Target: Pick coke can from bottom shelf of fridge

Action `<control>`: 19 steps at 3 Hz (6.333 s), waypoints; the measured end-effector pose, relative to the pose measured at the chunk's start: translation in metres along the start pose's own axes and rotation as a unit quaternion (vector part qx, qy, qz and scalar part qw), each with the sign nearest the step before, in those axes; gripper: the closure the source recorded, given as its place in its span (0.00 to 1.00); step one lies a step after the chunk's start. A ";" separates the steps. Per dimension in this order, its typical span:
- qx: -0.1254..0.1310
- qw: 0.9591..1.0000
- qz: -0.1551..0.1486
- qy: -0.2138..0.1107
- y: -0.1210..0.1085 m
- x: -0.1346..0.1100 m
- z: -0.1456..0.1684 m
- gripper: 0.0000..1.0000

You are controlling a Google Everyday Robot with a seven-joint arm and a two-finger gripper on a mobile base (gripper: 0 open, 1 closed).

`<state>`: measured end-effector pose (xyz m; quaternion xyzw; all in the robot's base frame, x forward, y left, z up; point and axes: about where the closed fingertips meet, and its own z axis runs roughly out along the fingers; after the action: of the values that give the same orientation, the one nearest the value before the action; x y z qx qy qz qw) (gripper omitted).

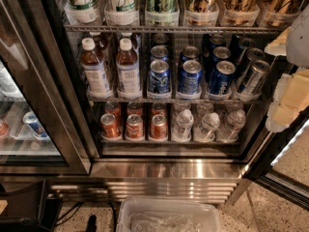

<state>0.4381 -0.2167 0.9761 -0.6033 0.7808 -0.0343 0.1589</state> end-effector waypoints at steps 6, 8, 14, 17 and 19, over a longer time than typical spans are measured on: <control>-0.064 0.989 -0.052 -0.120 0.127 -0.008 0.229 0.00; -0.071 0.987 -0.046 -0.134 0.133 -0.010 0.235 0.00; 0.030 0.955 0.036 -0.293 0.115 -0.094 0.415 0.00; 0.156 0.902 0.157 -0.370 0.074 -0.124 0.426 0.00; 0.235 0.860 0.201 -0.406 0.054 -0.125 0.426 0.00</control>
Offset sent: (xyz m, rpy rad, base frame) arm -0.0142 0.0044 -0.0749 0.0945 0.0421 -0.0058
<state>0.5386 -0.0244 0.5854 -0.3382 0.7201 0.0642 0.6024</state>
